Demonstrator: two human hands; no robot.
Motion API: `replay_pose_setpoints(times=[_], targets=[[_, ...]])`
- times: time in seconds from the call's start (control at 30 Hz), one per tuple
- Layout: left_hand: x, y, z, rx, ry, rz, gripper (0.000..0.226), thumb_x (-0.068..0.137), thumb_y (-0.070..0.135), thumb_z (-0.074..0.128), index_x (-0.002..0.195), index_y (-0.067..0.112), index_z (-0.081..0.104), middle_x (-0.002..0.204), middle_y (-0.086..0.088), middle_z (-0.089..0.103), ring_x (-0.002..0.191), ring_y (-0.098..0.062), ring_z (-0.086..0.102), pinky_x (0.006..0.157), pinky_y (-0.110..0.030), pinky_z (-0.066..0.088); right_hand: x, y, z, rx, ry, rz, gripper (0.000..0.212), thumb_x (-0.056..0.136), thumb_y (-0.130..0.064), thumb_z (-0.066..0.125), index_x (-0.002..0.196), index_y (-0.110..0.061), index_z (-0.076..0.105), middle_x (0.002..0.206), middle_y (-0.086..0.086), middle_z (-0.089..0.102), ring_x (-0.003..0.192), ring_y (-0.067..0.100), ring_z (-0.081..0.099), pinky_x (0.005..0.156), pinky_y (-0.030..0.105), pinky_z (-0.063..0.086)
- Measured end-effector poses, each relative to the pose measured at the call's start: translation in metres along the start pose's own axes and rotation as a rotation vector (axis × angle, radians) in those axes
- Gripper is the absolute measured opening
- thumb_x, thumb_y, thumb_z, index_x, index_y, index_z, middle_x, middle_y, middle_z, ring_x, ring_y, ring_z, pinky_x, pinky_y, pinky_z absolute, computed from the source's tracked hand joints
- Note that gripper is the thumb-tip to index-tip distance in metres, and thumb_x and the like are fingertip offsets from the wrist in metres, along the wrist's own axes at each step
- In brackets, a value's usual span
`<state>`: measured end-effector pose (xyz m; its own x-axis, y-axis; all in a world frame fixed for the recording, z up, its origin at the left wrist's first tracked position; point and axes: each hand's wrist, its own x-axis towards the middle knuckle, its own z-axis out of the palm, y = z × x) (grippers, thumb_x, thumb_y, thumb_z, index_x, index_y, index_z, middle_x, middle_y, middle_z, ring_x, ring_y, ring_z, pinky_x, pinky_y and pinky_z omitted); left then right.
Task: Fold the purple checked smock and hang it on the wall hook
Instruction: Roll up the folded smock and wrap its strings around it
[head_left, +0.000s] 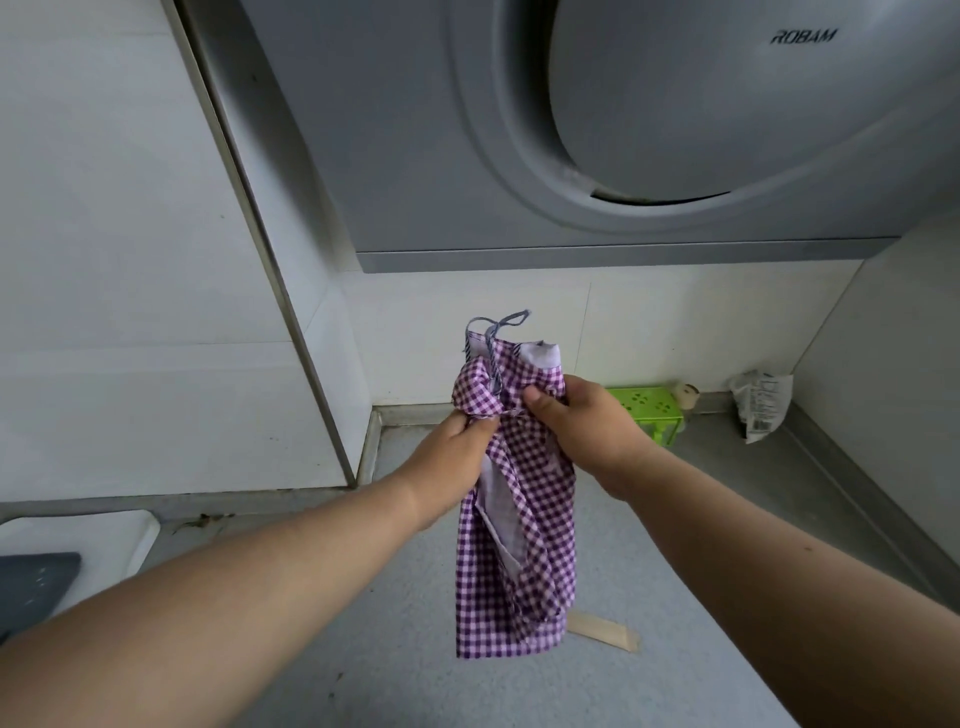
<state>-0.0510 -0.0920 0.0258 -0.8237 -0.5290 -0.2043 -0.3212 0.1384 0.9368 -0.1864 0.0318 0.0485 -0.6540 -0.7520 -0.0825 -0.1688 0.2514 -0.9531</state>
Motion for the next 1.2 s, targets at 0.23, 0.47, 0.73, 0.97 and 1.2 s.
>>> replay_pose_setpoints(times=[0.23, 0.47, 0.73, 0.97, 1.2], targets=[[0.003, 0.014, -0.007, -0.053, -0.212, -0.138, 0.045, 0.101, 0.037, 0.07, 0.142, 0.027, 0.056, 0.125, 0.004, 0.076, 0.114, -0.018, 0.073, 0.103, -0.036, 0.054, 0.006, -0.002, 0.0, 0.009, 0.15, 0.046, 0.038, 0.101, -0.053, 0.055, 0.102, -0.019, 0.071, 0.094, -0.001, 0.078, 0.09, 0.022, 0.075, 0.087, 0.048, 0.062], [0.001, 0.007, -0.008, -0.271, -0.213, -0.25, 0.033, 0.109, 0.018, 0.041, 0.128, 0.015, 0.067, 0.119, -0.01, 0.078, 0.118, -0.032, 0.071, 0.092, -0.038, 0.059, 0.017, -0.014, -0.011, -0.04, 0.105, 0.053, 0.038, 0.101, -0.052, 0.057, 0.104, -0.016, 0.067, 0.097, 0.003, 0.078, 0.091, 0.027, 0.075, 0.089, 0.05, 0.061], [-0.001, 0.015, 0.001, -0.061, -0.074, -0.058, 0.081, 0.085, 0.073, 0.069, 0.14, 0.027, 0.031, 0.129, 0.01, 0.056, 0.109, -0.004, 0.06, 0.09, -0.027, 0.048, 0.017, -0.011, -0.006, -0.072, 0.174, 0.036, 0.042, 0.1, -0.054, 0.057, 0.099, -0.013, 0.067, 0.09, 0.005, 0.077, 0.084, 0.026, 0.075, 0.082, 0.051, 0.063], [-0.003, 0.007, -0.002, 0.616, 0.437, 0.401, 0.046, 0.081, 0.076, 0.064, 0.094, 0.032, 0.058, 0.114, 0.01, 0.039, 0.112, -0.014, 0.04, 0.098, -0.033, 0.047, 0.019, -0.019, -0.008, 0.054, 0.33, 0.019, 0.041, 0.101, -0.054, 0.052, 0.108, -0.017, 0.065, 0.098, 0.0, 0.076, 0.09, 0.022, 0.073, 0.083, 0.048, 0.063], [-0.003, 0.006, 0.005, 0.769, 0.241, 0.405, 0.031, 0.097, 0.057, 0.064, 0.097, 0.027, 0.07, 0.117, 0.009, 0.04, 0.113, -0.015, 0.041, 0.099, -0.029, 0.045, 0.015, -0.022, -0.007, 0.103, 0.325, 0.006, 0.042, 0.102, -0.053, 0.05, 0.105, -0.014, 0.065, 0.097, 0.006, 0.076, 0.088, 0.025, 0.074, 0.083, 0.052, 0.063]])
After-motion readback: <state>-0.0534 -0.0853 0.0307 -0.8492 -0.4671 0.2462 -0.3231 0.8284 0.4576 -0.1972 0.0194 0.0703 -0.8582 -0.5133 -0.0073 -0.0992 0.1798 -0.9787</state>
